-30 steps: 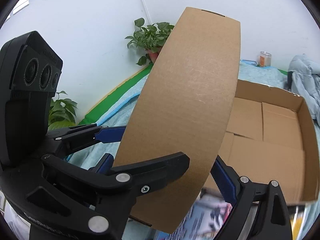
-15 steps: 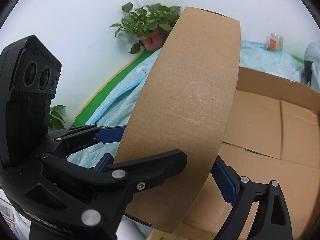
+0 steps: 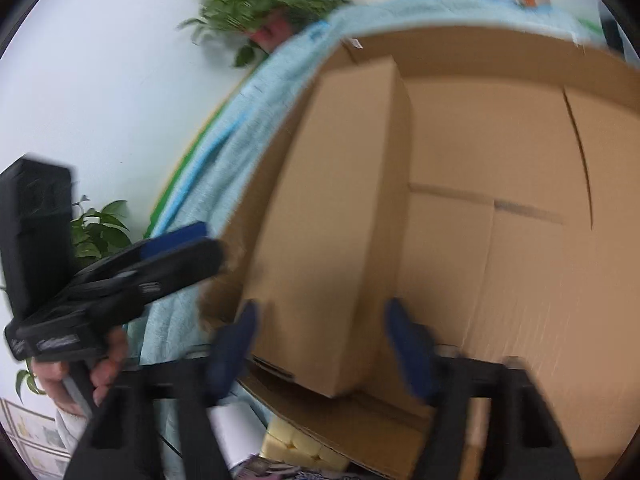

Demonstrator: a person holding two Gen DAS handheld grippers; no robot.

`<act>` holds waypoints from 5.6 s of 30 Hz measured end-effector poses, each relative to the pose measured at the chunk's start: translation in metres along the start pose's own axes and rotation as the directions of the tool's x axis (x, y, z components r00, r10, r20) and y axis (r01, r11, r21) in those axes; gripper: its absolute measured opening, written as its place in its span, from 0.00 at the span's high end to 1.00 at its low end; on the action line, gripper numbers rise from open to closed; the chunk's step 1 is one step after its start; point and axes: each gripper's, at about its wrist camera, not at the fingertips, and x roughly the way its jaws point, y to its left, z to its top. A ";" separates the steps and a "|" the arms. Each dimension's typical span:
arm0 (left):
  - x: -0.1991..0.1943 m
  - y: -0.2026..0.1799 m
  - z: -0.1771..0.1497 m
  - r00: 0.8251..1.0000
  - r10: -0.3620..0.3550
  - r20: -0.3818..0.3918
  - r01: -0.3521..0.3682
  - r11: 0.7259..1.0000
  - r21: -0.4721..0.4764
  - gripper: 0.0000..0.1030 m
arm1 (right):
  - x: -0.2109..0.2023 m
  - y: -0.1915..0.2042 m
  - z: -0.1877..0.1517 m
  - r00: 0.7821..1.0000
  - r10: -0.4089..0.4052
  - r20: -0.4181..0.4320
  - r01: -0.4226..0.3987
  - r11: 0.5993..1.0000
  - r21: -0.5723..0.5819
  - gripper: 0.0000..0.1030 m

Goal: Organize rigid objects
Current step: 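Open the right tool, release the panel and withdraw from the box, then grasp the blue-pink World Tour game box with the right tool, then lift the game box with the right tool and carry it over the box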

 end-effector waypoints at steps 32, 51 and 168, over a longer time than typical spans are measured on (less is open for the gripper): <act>-0.066 -0.129 -0.144 0.996 -0.084 0.040 0.076 0.981 0.177 0.09 | -0.208 -0.024 -0.268 0.923 -0.017 0.385 0.069 0.990 -0.123 0.00; -0.006 -0.113 -0.169 0.973 -0.110 -0.202 0.117 0.993 0.023 0.44 | -0.149 -0.044 -0.323 0.989 0.057 0.140 -0.075 0.989 0.131 0.04; -0.043 -0.086 -0.166 0.991 -0.074 -0.112 0.085 0.991 0.098 0.35 | -0.102 0.047 -0.342 0.997 -0.048 0.060 0.039 0.988 0.151 0.29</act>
